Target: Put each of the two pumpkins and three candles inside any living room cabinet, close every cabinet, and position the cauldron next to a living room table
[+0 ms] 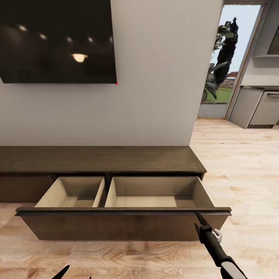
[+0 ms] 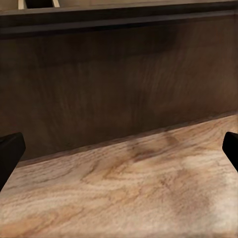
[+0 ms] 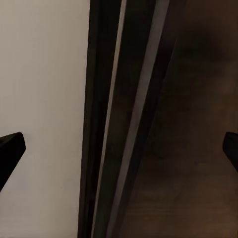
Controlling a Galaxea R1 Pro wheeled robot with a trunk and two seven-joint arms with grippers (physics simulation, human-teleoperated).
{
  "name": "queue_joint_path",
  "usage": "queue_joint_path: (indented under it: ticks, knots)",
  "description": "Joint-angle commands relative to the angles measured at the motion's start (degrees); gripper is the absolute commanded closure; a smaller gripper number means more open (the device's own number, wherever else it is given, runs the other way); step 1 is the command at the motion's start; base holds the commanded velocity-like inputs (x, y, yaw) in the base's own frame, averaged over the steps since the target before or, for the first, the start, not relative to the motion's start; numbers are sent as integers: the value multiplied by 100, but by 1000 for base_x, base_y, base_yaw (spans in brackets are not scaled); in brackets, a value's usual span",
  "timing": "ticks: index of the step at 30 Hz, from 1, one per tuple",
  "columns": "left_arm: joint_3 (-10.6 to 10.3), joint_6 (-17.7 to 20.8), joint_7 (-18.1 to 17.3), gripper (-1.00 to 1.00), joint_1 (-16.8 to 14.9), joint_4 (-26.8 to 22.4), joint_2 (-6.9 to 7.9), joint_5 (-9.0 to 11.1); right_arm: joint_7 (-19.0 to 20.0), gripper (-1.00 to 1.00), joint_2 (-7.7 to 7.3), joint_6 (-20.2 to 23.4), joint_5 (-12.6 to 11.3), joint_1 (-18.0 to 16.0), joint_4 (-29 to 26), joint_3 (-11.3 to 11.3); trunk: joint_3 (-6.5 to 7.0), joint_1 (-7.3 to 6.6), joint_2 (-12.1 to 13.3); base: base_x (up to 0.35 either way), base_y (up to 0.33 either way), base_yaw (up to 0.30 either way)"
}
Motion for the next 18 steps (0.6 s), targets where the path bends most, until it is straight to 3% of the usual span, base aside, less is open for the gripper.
queue_joint_path:
  ticks: [1, 9, 18]
  knots:
    - [-2, -3, -22, -100, 0, 0, 2, 42, 16, -100, 0, 58, -54, -3, 4, -3, -4, -1, -2, -70, 0, 0]
    - [0, -1, -22, -100, 0, 0, 2, 42, 16, -100, 0, 58, -55, -3, 2, -7, -4, -1, -2, -196, 0, 0]
    - [28, 25, -14, -100, 2, -7, 2, 42, 5, -100, -5, 58, -49, -3, -53, 2, -4, -1, -2, -38, 0, 0]
